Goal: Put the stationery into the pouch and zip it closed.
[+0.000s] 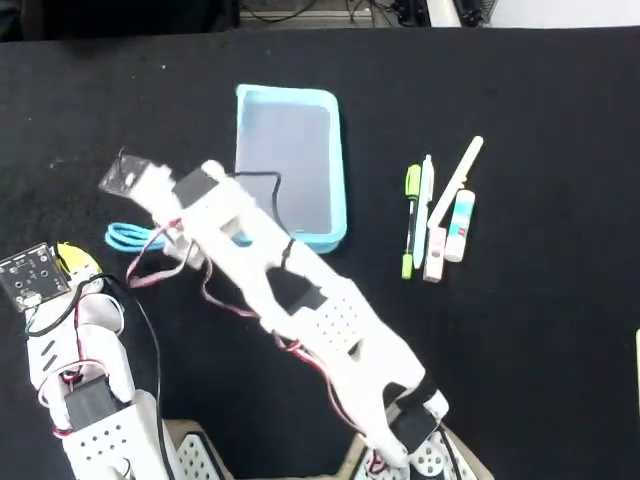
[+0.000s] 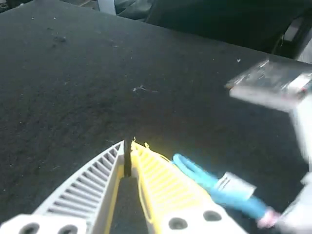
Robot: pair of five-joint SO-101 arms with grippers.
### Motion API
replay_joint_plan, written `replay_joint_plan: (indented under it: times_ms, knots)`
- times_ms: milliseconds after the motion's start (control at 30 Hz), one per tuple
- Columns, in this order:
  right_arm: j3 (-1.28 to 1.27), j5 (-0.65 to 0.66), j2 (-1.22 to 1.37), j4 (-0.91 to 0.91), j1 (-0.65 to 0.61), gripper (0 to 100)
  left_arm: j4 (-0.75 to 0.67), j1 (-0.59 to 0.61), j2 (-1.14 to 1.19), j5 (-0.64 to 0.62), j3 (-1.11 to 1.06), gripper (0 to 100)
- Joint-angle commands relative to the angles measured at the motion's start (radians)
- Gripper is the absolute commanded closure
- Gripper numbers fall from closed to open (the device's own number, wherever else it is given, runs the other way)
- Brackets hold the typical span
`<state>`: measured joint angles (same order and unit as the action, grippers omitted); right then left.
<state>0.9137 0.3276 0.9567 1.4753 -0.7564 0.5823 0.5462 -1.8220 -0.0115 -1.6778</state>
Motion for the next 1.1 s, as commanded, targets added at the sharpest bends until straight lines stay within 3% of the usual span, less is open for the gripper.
replay_joint_plan:
  times_ms: [0, 133, 367, 600, 867, 1067]
  knots:
    - [0.262, -0.095, -0.036, 0.169, 0.103, 98.8, -0.015, 0.007, -0.002, -0.011, -0.021, 97]
    - [0.435, -0.187, -0.051, 0.295, 0.19, 98.8, -0.015, 0.007, -0.002, -0.011, -0.021, 97]
    - [0.248, -0.281, -0.188, 0.295, 0.334, 98.8, -0.015, 0.004, -0.002, -0.011, -0.021, 97]
    - [-0.282, -0.273, -0.638, 0.252, 0.308, 98.8, -0.015, 0.002, -0.002, -0.011, -0.021, 97]
    - [-1.09, -0.203, -1.158, -0.044, 0.302, 98.8, -0.014, 0.002, -0.002, -0.011, -0.021, 97]
    - [-1.606, -0.095, -1.563, -0.216, 0.476, 98.7, -0.012, 0.001, -0.002, -0.011, -0.021, 97]
